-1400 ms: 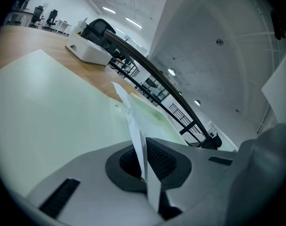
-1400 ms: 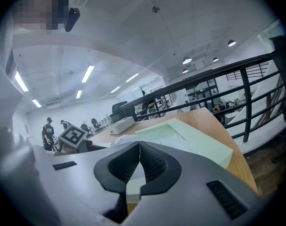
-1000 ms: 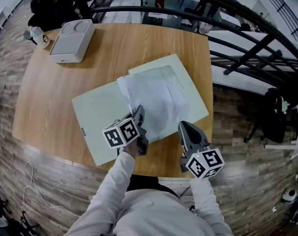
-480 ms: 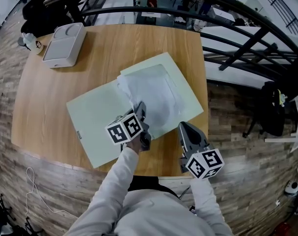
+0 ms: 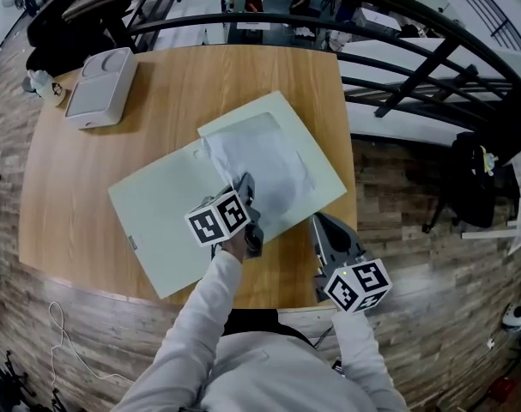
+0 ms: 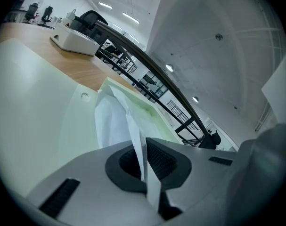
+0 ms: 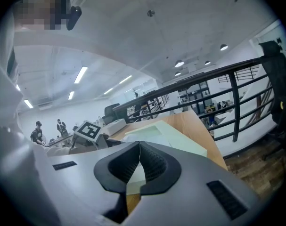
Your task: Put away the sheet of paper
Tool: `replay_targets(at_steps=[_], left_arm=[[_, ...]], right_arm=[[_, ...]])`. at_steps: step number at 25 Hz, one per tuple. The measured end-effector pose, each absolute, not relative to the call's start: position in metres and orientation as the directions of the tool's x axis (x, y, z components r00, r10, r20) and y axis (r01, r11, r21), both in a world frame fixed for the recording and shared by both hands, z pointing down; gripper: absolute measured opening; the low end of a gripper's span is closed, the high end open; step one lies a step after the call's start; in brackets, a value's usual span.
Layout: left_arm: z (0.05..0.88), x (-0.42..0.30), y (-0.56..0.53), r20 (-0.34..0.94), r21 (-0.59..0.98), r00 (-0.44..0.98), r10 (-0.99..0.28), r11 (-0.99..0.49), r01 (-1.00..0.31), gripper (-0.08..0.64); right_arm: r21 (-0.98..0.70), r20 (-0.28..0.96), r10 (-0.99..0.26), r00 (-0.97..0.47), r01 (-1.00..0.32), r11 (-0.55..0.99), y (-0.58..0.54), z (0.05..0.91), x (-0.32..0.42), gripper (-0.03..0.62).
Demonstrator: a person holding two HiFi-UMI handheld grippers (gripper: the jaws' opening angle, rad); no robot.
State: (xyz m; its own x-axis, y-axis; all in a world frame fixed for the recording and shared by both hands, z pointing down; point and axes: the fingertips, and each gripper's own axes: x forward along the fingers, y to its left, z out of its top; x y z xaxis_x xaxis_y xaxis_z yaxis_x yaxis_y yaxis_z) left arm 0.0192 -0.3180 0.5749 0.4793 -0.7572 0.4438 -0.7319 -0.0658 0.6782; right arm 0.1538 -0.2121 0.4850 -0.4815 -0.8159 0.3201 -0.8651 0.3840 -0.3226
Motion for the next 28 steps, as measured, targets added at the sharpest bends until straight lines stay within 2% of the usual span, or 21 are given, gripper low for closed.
replay_targets(at_steps=[13, 20, 23, 28], left_arm=[[0.576, 0.022, -0.324, 0.48, 0.636, 0.485, -0.731, -0.091, -0.766, 0.028], [0.573, -0.002, -0.319, 0.53, 0.538, 0.421, -0.737, -0.092, -0.838, 0.205], [0.57, -0.013, -0.317, 0.536, 0.495, 0.386, -0.751, -0.091, -0.864, 0.232], [0.553, -0.023, -0.314, 0.507, 0.454, 0.381, -0.773, -0.137, -0.881, 0.232]], right_arm=[[-0.318, 0.321, -0.834, -0.449, -0.88, 0.352, -0.21, 0.483, 0.164, 0.029], [-0.313, 0.307, -0.832, -0.462, -0.875, 0.371, -0.21, 0.477, 0.155, 0.029], [-0.313, 0.298, -0.829, -0.473, -0.869, 0.383, -0.21, 0.475, 0.151, 0.029], [-0.314, 0.279, -0.827, -0.487, -0.861, 0.401, -0.207, 0.468, 0.145, 0.029]])
